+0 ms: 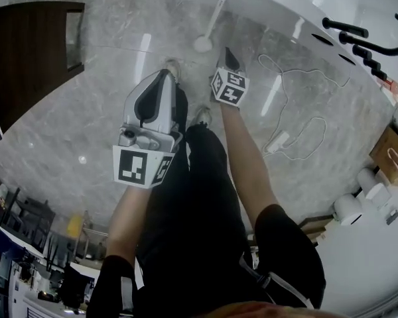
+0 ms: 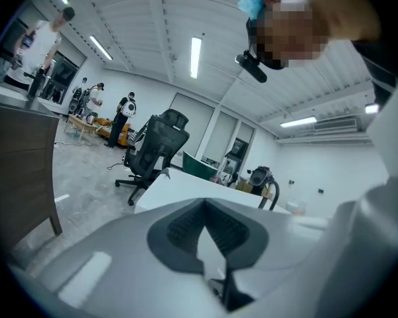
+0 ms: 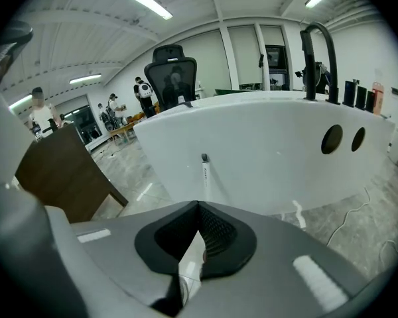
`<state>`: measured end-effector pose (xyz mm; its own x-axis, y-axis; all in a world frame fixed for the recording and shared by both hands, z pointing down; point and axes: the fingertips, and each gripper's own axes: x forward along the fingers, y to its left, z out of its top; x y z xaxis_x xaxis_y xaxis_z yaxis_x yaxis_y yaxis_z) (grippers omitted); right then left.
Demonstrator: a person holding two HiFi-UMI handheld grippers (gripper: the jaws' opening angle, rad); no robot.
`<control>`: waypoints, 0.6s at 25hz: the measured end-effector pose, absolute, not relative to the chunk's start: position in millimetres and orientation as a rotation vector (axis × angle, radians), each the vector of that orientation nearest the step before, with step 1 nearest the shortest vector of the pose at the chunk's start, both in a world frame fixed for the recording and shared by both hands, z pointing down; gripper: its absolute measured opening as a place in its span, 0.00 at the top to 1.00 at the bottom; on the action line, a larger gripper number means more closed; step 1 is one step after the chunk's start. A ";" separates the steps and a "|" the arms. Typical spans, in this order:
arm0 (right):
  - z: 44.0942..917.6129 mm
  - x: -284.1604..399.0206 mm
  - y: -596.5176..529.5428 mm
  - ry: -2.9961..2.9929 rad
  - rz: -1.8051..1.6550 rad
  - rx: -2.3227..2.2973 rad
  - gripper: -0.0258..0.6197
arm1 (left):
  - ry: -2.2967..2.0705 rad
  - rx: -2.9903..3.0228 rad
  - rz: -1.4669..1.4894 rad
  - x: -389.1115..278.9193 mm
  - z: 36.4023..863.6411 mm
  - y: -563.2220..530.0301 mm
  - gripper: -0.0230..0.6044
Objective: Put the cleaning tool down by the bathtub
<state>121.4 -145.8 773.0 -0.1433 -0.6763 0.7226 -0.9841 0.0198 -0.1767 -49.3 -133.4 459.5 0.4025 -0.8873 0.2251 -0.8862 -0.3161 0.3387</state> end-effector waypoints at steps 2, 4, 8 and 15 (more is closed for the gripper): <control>754.8 125.4 -134.0 -1.872 0.932 1.686 0.96 | -1.525 2.254 -0.010 -42.6 444.9 -122.6 0.95; 737.2 128.7 -125.2 -1.886 0.932 1.682 0.96 | -1.536 2.251 -0.009 -38.0 431.9 -113.0 0.95; 698.2 135.2 -112.5 -1.921 0.921 1.677 0.96 | -1.558 2.236 -0.019 -32.5 407.8 -95.2 0.95; 621.3 142.3 -76.6 -1.993 0.907 1.666 0.96 | -1.598 2.229 -0.016 -21.4 359.7 -51.3 0.95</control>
<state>142.3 -76.6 621.3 -0.2193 -0.7187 0.6599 -0.9696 0.0854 -0.2292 -21.4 -51.3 359.7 0.3476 -0.9122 0.2170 -0.9077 -0.2694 0.3218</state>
